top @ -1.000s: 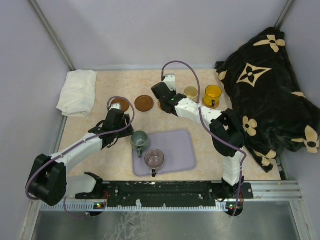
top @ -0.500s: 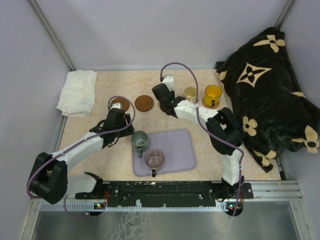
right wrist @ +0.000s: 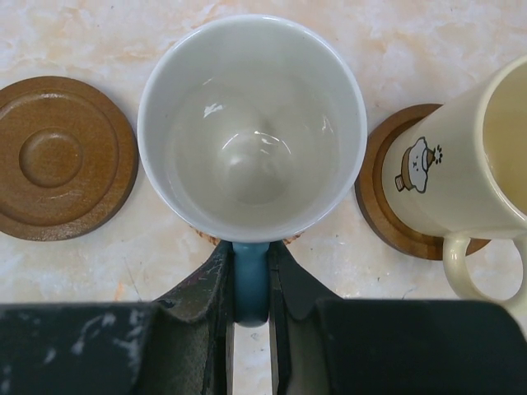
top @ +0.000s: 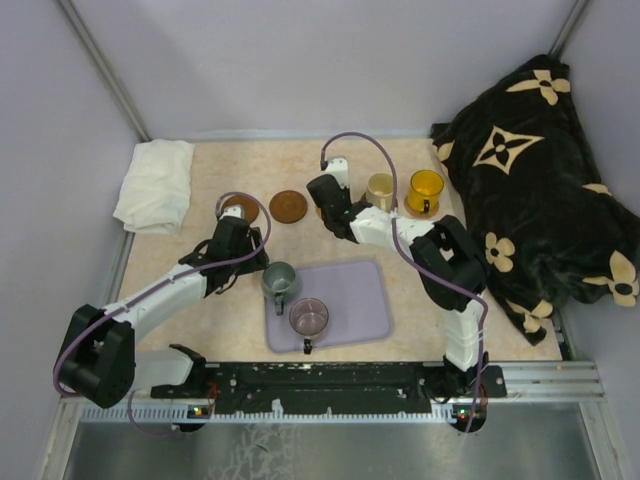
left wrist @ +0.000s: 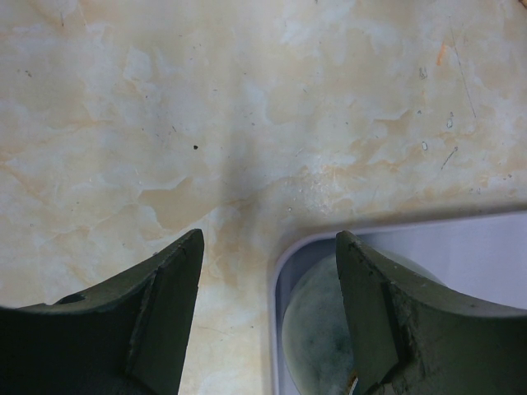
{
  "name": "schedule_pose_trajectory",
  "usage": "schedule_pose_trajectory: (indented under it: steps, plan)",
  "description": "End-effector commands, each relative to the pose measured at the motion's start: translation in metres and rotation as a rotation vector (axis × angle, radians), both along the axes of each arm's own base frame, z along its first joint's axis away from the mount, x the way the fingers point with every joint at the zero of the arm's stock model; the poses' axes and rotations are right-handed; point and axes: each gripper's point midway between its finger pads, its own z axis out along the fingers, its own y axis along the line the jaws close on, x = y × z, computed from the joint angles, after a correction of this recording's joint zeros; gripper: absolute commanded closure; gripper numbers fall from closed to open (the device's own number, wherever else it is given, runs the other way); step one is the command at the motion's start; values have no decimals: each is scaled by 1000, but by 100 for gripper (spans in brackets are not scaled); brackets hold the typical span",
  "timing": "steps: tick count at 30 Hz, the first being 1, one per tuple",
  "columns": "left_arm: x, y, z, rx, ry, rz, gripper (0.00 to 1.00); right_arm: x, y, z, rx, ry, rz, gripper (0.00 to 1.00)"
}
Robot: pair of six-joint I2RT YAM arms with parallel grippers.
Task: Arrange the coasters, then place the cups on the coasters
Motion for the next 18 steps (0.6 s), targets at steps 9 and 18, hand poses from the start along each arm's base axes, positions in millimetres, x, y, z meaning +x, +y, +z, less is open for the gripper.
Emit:
schedule_pose_trajectory:
  steps: [9, 18]
  plan:
    - [4, -6, 6, -8, -15, -22, 28, 12, 14, 69, 106, -172, 20, 100]
    - [4, -8, 7, -13, -15, -25, 28, 9, 17, 73, 102, -174, 23, 100]
